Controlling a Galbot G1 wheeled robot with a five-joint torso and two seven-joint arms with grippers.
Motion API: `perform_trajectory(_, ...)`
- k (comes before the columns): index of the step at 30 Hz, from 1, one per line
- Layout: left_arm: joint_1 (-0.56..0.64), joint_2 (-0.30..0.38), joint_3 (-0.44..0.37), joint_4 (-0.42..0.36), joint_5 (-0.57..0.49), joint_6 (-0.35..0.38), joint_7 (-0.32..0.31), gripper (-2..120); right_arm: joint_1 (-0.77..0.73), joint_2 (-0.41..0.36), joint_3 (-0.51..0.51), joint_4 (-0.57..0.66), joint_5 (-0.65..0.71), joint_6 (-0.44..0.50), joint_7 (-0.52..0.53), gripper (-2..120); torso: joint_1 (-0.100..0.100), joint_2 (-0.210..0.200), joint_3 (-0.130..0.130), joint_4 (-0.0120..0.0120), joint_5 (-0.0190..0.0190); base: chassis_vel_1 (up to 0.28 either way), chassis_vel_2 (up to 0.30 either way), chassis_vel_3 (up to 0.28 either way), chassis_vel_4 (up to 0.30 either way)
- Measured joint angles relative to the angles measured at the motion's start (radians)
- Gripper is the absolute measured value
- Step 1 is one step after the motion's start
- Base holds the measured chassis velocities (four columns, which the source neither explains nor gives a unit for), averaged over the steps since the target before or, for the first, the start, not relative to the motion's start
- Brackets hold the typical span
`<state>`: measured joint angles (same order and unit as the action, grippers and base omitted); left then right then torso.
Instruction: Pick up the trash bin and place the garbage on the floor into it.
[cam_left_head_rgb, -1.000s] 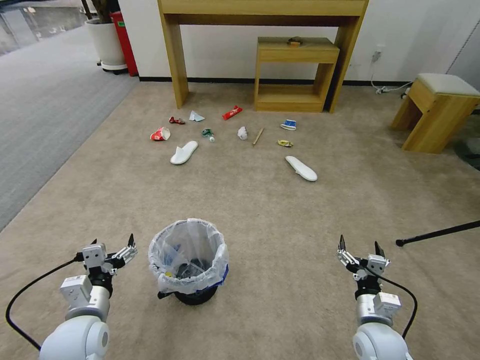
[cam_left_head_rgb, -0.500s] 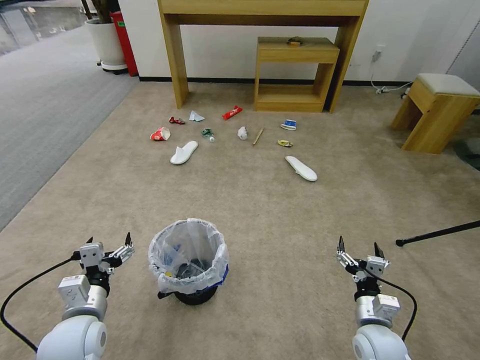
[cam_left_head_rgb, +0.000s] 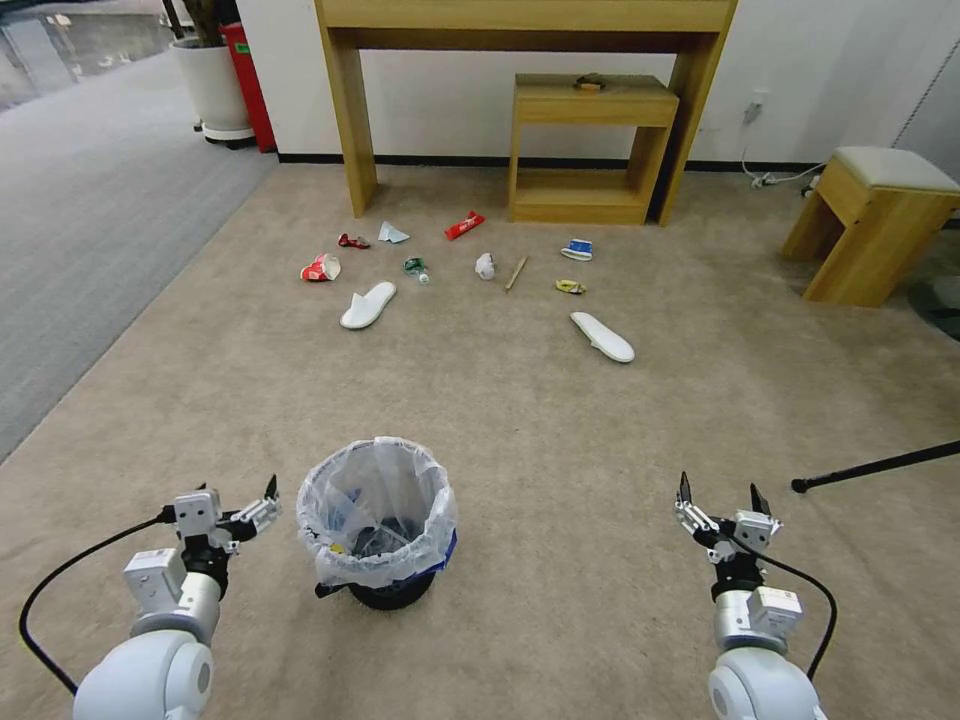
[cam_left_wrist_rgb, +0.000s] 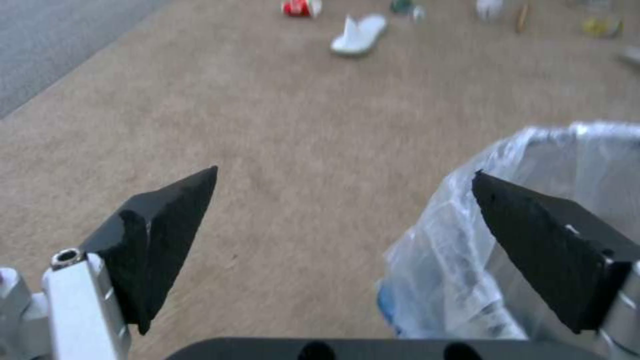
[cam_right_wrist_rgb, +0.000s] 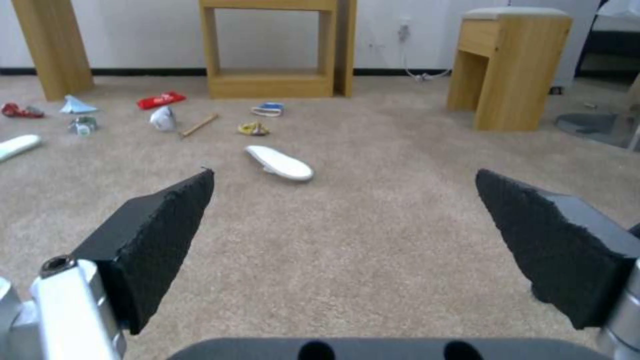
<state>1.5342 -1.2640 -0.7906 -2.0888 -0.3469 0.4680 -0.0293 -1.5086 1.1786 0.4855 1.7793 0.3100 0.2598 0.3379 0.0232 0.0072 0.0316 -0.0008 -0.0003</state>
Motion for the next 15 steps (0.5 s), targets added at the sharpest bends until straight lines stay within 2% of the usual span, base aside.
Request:
perform_trajectory(2,0.006,0.096,0.002,-0.018,-0.103,0.093,-0.051,100,-0.011,-0.019,0.001,0.003,-0.001,0.0,0.001,100,0.0,0.0,0.0,0.0,0.0001,0.0,0.0,0.0,0.0)
perform_trajectory(3,0.006,0.096,0.002,-0.018,-0.103,0.093,-0.051,100,-0.011,-0.019,0.001,0.003,-0.001,0.0,0.001,100,0.0,0.0,0.0,0.0,0.0001,0.0,0.0,0.0,0.0)
perform_trajectory(6,0.011,0.19,0.01,-0.057,-0.277,0.208,-0.176,100,-0.029,-0.038,0.003,0.011,-0.003,0.0,0.002,100,0.0,0.0,0.0,0.0001,0.0001,0.0,0.0,0.0,0.0)
perform_trajectory(7,0.011,0.19,0.01,-0.057,-0.277,0.208,-0.176,100,-0.029,-0.038,0.003,0.011,-0.003,0.0,0.002,100,0.0,0.0,0.0,0.0001,0.0001,0.0,0.0,0.0,0.0)
perform_trajectory(9,0.004,0.23,0.032,-0.091,-0.417,0.264,-0.298,99,-0.037,-0.043,0.004,0.019,-0.006,0.0,0.004,100,0.0,0.0,0.0,0.0,0.0,0.0,0.0,0.0,0.0)
perform_trajectory(10,0.002,0.245,0.045,-0.112,-0.478,0.272,-0.349,99,-0.043,-0.044,0.004,0.023,-0.009,-0.001,0.006,100,0.0,0.0,0.0,0.0001,0.0,0.0,0.0,0.0,0.0)
perform_trajectory(11,0.002,0.245,0.045,-0.112,-0.478,0.272,-0.349,99,-0.043,-0.044,0.004,0.023,-0.009,-0.001,0.006,100,0.0,0.0,0.0,0.0001,0.0,0.0,0.0,0.0,0.0)
perform_trajectory(14,-0.001,0.277,0.104,-0.179,-0.654,0.277,-0.484,99,-0.058,-0.051,0.004,0.031,-0.024,-0.004,0.01,100,0.0,0.0,0.0,0.0,0.0003,0.0,0.0,0.0,0.0)
perform_trajectory(15,-0.001,0.277,0.104,-0.179,-0.654,0.277,-0.484,99,-0.058,-0.051,0.004,0.031,-0.024,-0.004,0.01,100,0.0,0.0,0.0,0.0,0.0003,0.0,0.0,0.0,0.0)
